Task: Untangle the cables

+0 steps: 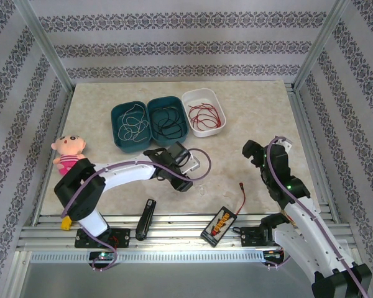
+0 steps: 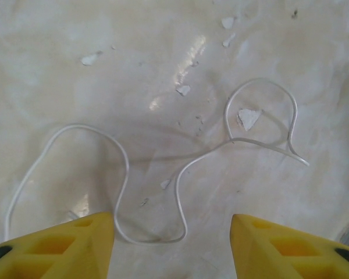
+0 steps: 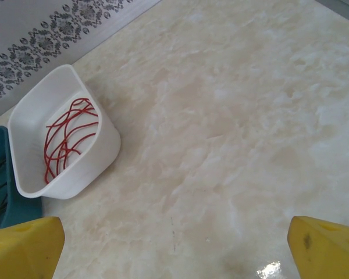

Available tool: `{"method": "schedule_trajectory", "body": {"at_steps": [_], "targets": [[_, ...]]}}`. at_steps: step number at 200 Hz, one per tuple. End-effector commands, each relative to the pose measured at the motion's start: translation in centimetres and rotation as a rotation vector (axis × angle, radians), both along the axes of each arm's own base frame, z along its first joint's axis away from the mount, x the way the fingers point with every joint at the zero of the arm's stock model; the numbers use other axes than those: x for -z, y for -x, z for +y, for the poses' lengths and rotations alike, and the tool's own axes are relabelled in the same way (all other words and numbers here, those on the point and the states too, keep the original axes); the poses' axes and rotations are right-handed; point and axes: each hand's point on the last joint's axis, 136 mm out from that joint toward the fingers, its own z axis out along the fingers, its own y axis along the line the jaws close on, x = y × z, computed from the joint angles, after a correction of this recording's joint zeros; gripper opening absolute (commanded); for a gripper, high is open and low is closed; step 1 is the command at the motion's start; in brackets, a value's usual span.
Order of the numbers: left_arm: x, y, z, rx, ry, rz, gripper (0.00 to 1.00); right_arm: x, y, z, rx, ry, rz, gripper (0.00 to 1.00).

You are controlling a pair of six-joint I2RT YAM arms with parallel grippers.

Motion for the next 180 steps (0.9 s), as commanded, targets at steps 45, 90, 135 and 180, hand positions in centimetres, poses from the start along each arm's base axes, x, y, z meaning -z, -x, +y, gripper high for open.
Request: {"method": "schedule_trajectory", "body": {"at_steps": [45, 90, 135, 180], "targets": [[1.8, 0.1, -1.1, 0.055, -0.089, 0.018, 0.45, 1.0, 0.4, -0.6, 0.029, -0.011, 0.028, 0.98], [3.2, 1.0, -0.6, 0.074, -0.153, 0.059, 0.44, 1.2, 0.6, -0.8, 0.039, -0.016, 0.023, 0.98], [4.0, 0.9, 0.6, 0.059, -0.224, 0.06, 0.22, 1.4, 0.5, -0.8, 0.04, -0.022, 0.029, 0.98], [1.3, -0.5, 0.2, 0.031, -0.193, -0.026, 0.02, 1.2, 0.6, -1.0, 0.044, -0.022, 0.024, 0.98]]}}
